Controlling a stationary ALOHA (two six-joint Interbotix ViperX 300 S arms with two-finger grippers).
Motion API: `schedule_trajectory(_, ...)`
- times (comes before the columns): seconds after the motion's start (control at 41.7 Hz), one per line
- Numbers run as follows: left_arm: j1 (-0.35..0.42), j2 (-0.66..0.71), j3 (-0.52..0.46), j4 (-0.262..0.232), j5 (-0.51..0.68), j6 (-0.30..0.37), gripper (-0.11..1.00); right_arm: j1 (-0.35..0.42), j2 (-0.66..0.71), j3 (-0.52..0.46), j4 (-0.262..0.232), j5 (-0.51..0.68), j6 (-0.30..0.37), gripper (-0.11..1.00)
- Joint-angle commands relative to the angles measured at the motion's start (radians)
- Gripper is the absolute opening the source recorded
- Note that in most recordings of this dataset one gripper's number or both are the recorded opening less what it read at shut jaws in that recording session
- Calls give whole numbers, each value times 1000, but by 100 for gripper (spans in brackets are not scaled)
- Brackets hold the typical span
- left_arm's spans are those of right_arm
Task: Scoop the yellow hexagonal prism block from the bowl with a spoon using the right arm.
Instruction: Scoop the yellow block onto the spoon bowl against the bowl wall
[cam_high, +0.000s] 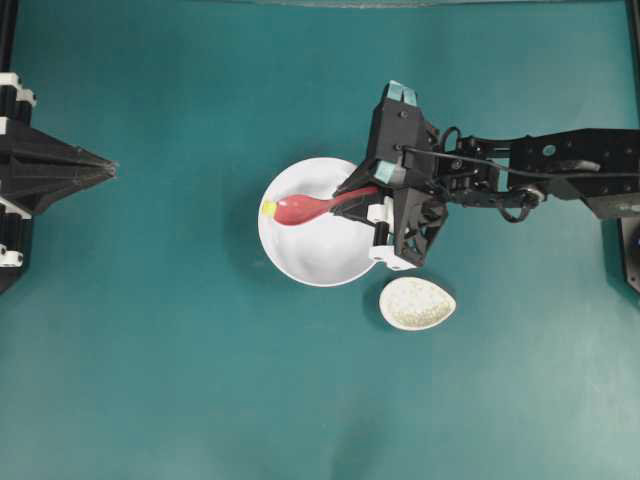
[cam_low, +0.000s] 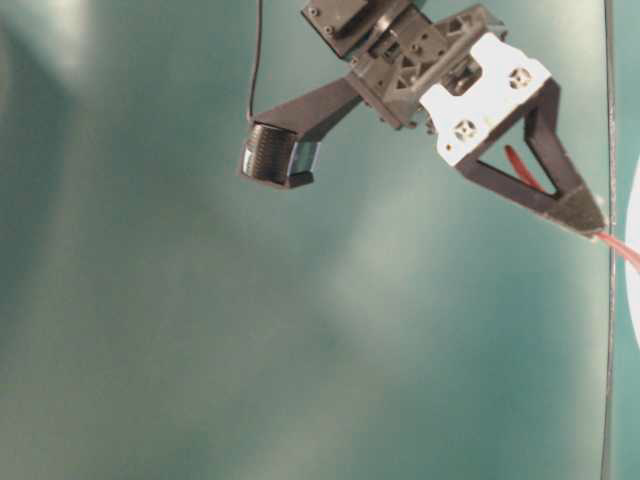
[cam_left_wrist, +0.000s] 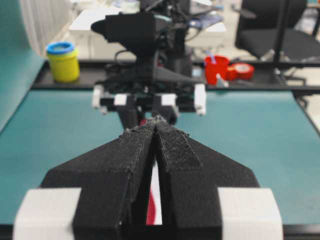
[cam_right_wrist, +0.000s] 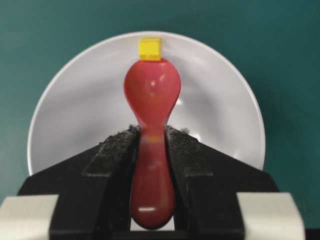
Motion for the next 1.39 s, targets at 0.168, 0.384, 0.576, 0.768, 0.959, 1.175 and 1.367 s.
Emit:
schedule_trajectory(0.168, 3, 9, -18, 2, -11, -2, 0, 5, -2, -32, 3, -11, -2, 24)
schedule_trajectory(0.384, 2, 9, -18, 3, -11, -2, 0, 5, 0, -32, 3, -25, -2, 24)
schedule_trajectory(0.576, 2, 9, -18, 2, -11, -2, 0, 6, -2, -32, 3, -40, -2, 24)
schedule_trajectory(0.768, 3, 9, -18, 2, -11, -2, 0, 8, -2, -31, 3, -54, -2, 24)
schedule_trajectory(0.959, 3, 9, -18, 3, -11, -2, 0, 11, -5, -26, 3, -81, -3, 24)
schedule_trajectory(1.175, 3, 9, -18, 3, -11, -2, 0, 15, -18, -12, 2, -115, -3, 24)
schedule_trajectory(1.367, 3, 11, -18, 2, -11, -2, 0, 20, -34, 8, 3, -117, -2, 24)
